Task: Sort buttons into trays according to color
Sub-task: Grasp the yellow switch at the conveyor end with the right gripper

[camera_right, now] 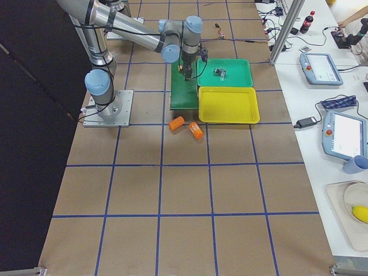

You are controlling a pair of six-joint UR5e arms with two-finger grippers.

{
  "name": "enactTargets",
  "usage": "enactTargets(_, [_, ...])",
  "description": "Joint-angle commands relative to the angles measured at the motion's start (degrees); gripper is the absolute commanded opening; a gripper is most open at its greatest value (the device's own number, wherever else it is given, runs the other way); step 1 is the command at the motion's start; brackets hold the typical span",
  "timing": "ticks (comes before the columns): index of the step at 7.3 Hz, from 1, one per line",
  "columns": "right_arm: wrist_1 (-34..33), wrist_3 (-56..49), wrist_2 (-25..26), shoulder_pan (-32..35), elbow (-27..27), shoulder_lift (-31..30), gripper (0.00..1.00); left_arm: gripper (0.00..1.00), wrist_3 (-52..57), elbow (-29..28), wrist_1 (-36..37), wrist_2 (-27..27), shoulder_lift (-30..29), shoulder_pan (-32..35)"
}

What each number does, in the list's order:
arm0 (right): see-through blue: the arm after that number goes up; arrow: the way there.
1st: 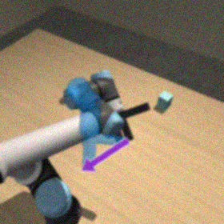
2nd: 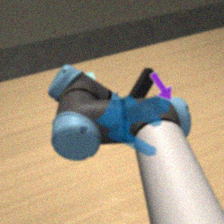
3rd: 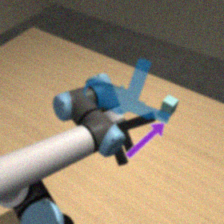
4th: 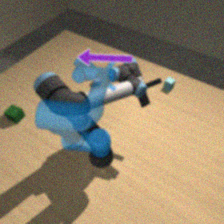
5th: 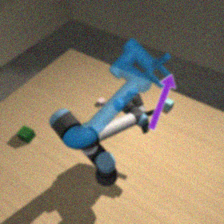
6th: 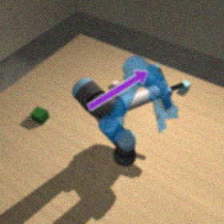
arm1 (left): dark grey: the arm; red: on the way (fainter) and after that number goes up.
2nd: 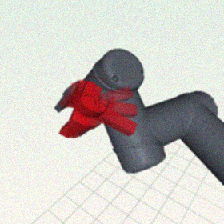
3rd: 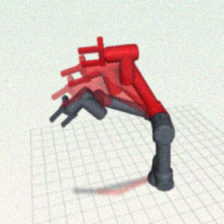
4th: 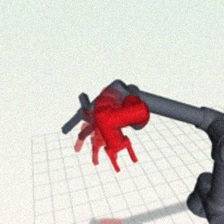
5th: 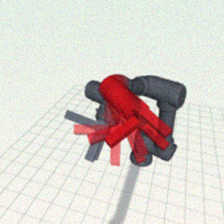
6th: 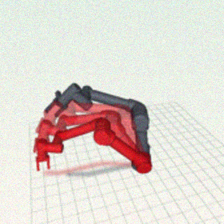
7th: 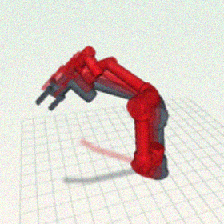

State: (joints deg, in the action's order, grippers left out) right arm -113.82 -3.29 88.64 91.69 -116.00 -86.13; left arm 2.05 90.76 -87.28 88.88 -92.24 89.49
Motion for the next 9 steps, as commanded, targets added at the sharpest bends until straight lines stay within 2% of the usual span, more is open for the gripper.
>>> enactTargets(1, [-0.53,4.49,-0.83,3.21,-0.27,-0.18,1.0,1.0,0.15,2.04,0.0,-0.02,1.44,-0.72])
enactTargets(5, [-7.01,5.22,-0.75,4.81,-3.34,1.75,1.0,1.0,0.15,6.08,1.05,-0.2,3.73,-2.22])
enactTargets(6, [-7.99,5.05,-0.75,4.81,-3.96,1.84,0.95,1.0,0.06,6.35,1.49,-0.2,3.91,-2.04])
enactTargets(8, [-8.17,4.87,-0.4,4.46,-4.14,2.8,0.7,1.0,-0.2,6.35,1.93,-0.29,3.91,-2.04])
enactTargets(9, [-8.17,4.52,-0.31,4.11,-3.97,2.81,0.4,1.0,-0.2,6.27,1.94,-0.29,3.91,-2.04])
